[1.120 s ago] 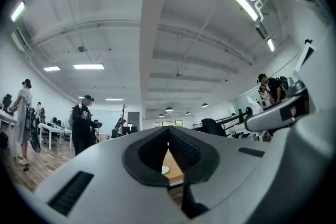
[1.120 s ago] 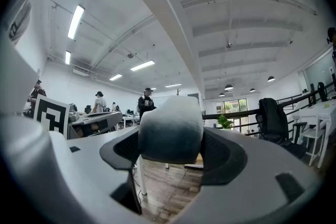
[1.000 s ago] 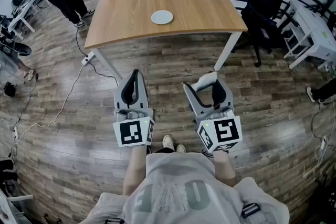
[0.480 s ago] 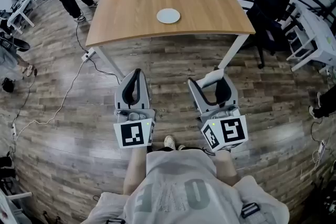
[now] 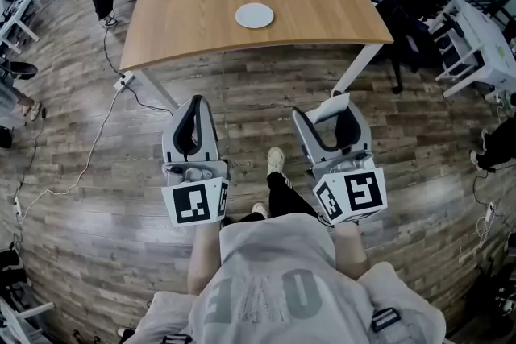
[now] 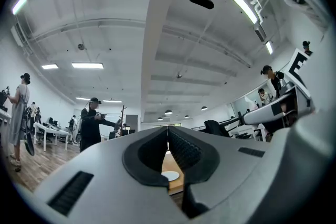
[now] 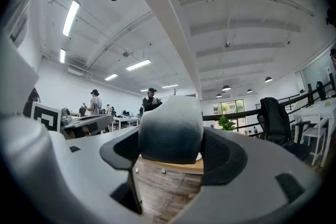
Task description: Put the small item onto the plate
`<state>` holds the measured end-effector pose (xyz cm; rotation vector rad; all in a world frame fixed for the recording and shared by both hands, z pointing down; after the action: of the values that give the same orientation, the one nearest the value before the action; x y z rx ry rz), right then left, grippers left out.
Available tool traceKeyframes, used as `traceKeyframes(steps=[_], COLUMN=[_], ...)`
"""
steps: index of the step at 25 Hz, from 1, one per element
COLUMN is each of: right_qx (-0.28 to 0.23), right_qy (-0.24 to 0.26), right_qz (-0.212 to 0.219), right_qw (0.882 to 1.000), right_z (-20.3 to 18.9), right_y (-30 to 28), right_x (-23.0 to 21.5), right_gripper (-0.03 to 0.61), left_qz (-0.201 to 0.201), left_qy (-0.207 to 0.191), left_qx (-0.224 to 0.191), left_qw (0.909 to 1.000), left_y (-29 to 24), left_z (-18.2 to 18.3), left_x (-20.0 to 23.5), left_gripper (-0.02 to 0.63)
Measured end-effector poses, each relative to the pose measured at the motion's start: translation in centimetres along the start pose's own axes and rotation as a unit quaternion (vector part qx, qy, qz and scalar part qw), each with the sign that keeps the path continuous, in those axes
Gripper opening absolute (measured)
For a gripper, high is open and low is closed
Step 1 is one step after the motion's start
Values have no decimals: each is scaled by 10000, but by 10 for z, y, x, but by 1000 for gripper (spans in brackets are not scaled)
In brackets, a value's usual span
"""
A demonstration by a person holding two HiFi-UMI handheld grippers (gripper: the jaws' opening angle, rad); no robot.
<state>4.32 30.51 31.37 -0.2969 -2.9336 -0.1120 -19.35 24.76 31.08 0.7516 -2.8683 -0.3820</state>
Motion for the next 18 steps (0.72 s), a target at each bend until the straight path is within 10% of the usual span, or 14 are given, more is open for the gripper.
traceKeyframes(steps=[18], right_qx=[196], right_qy=[208], right_qz=[156], right_qw=[9995], right_z=[-48], right_y=[-225], right_x=[-109], right_gripper=[342], left_qz=[580], left_qy=[-40], left_qx=[-83], left_qw=[9983], left_y=[-209], left_z=[-58], left_x=[80], left_gripper=[9])
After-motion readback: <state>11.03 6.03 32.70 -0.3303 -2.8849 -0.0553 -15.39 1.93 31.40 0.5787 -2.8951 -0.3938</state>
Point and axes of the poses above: the fingertips, and each gripper's own axes: y backward along the fingers, x to its left, z out of its top, the point moved 8 cm from there along y, backward along the fingers, and after that the axes turned 12 degrees about y, right-handed, at the moved point
